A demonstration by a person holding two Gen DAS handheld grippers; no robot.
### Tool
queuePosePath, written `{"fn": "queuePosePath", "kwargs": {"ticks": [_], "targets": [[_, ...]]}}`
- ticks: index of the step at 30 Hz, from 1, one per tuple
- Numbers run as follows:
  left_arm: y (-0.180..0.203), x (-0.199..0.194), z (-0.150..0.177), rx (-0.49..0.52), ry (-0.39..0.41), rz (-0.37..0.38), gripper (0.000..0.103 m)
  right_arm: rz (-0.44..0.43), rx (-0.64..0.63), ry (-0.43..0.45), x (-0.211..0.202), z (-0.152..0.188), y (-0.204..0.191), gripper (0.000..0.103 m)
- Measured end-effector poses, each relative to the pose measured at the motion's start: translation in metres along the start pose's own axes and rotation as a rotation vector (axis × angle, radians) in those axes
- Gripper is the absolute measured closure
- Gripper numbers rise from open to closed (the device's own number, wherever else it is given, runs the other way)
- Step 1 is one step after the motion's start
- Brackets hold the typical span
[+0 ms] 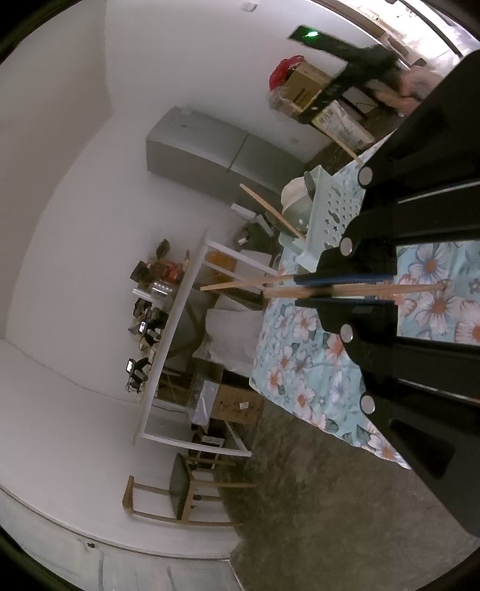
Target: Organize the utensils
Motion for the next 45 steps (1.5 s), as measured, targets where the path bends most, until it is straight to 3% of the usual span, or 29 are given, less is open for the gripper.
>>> {"fn": "queuePosePath", "kwargs": {"ticks": [2, 9, 16, 19, 22, 28, 34, 35, 37, 38, 45], "targets": [[0.0, 0.0, 0.0, -0.003, -0.002, 0.004, 0.097, -0.006, -0.067, 0.018, -0.014, 0.004, -0.012, 0.099], [0.007, -0.008, -0.01, 0.03, 0.037, -0.013, 0.098, -0.02, -0.07, -0.02, -0.02, 0.003, -0.019, 0.099], [0.057, -0.015, -0.091, 0.135, 0.205, 0.104, 0.098, -0.063, 0.006, 0.032, -0.048, -0.027, -0.018, 0.099], [0.076, -0.013, -0.128, 0.187, 0.293, 0.113, 0.098, -0.09, 0.03, 0.047, -0.058, -0.042, -0.018, 0.099], [0.085, 0.003, -0.148, 0.216, 0.315, 0.111, 0.098, -0.136, 0.066, 0.068, -0.075, -0.059, -0.019, 0.099], [0.079, 0.059, -0.125, 0.266, 0.211, 0.049, 0.098, -0.19, 0.119, 0.099, -0.083, -0.08, -0.019, 0.099], [0.048, 0.113, -0.061, 0.218, 0.008, 0.037, 0.096, -0.213, 0.137, 0.113, -0.078, -0.093, -0.025, 0.099], [0.038, 0.115, -0.052, 0.161, -0.025, 0.045, 0.093, -0.212, 0.137, 0.112, -0.076, -0.093, -0.026, 0.099], [0.028, 0.114, -0.047, 0.096, -0.038, 0.073, 0.063, -0.223, 0.148, 0.102, -0.069, -0.094, -0.031, 0.099], [0.025, 0.107, -0.049, 0.076, -0.021, 0.083, 0.058, -0.233, 0.156, 0.094, -0.065, -0.094, -0.033, 0.099], [0.016, 0.025, -0.074, 0.041, 0.111, 0.118, 0.047, -0.275, 0.185, 0.047, -0.036, -0.098, -0.058, 0.099]]}}
Point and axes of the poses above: each gripper's, at about its wrist camera, not at the fingertips, and x roughly the way its jaws point, y to its right, z to its underside, the point moved 7 cm from there along x, roughly the way its jaws point, and after that the axes turned 12 degrees about z, right-handed, at the moved point
